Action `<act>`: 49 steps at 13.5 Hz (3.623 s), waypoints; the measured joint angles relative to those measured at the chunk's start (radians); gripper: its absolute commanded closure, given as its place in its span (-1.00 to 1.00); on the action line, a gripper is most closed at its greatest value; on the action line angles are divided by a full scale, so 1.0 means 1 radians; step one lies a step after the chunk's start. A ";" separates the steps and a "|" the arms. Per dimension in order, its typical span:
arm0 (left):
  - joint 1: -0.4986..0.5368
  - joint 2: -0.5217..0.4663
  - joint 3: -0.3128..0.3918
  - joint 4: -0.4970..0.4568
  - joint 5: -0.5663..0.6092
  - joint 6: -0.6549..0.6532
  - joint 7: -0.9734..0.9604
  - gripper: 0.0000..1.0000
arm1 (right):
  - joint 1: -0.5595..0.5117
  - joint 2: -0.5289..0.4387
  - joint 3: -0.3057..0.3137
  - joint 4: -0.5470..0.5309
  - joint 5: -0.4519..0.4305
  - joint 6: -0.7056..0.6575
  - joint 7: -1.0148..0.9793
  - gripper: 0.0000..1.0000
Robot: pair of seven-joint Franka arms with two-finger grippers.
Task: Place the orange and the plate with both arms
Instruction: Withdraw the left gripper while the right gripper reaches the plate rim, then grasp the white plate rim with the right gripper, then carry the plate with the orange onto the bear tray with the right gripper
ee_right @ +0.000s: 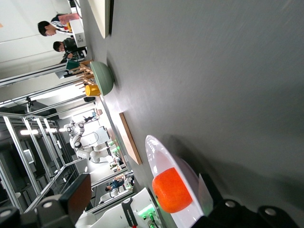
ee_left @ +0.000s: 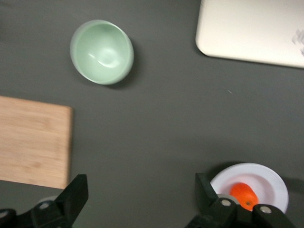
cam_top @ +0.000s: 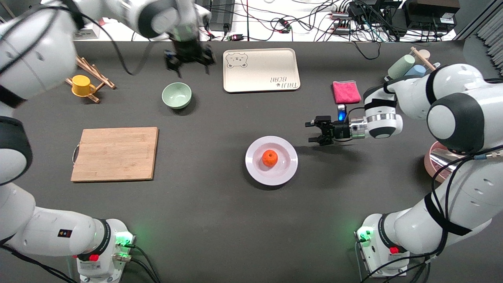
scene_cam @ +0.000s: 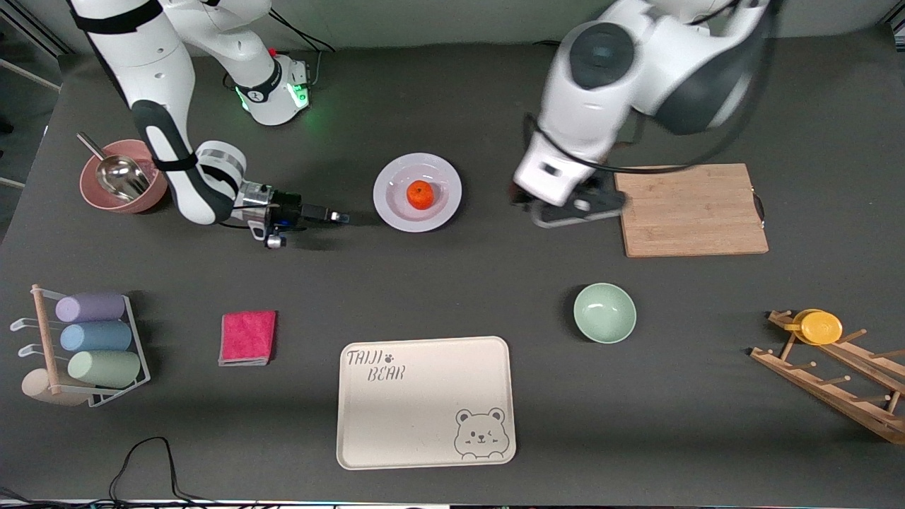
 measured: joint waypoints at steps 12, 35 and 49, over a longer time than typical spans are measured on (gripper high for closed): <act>0.295 -0.064 0.303 -0.002 -0.086 -0.071 0.714 -1.00 | 0.123 -0.001 0.000 -0.097 0.136 0.008 -0.319 -1.00; 0.004 -0.118 0.582 0.051 -0.091 -0.114 0.800 -1.00 | 0.266 0.084 -0.001 -0.104 0.405 -0.045 -0.507 1.00; 0.007 -0.118 0.578 0.054 -0.092 -0.131 0.805 -1.00 | 0.047 0.071 -0.018 0.352 0.134 -0.068 0.158 1.00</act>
